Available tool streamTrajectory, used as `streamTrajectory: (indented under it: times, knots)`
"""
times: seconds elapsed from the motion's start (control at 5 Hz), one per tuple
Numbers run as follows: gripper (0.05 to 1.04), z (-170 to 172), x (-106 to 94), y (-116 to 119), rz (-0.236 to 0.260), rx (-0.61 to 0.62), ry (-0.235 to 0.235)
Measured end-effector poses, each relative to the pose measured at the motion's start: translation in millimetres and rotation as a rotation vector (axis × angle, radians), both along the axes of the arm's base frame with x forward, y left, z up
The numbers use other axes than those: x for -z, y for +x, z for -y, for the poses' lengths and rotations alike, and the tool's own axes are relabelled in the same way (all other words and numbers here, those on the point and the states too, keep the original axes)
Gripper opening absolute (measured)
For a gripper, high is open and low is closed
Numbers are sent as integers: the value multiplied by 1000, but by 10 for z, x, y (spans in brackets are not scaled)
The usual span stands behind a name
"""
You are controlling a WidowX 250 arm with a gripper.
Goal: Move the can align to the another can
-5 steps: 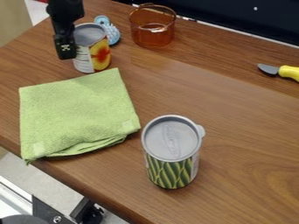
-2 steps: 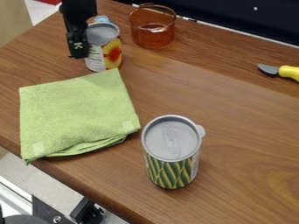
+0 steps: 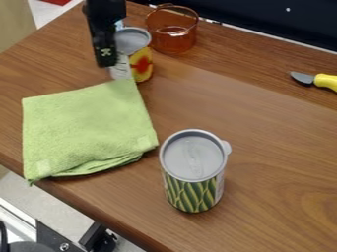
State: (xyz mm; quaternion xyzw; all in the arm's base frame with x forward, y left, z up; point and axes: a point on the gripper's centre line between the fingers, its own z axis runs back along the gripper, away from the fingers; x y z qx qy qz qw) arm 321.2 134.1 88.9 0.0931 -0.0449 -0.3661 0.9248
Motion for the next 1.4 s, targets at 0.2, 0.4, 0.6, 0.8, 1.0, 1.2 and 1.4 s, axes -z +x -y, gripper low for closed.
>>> streamTrajectory:
  times: [0.2,0.4,0.6,0.8,1.0,1.2,1.4]
  knots:
    - [997,111,-40,105,35,-19,-4]
    - [997,231,-36,149,43,-4,-15]
    - [997,395,18,142,24,11,-18]
    - [997,531,-16,73,36,39,-5]
    - [997,617,-11,21,38,49,-3]
    - [997,737,-25,5,10,37,-14]
    - [997,883,-24,40,19,50,-9]
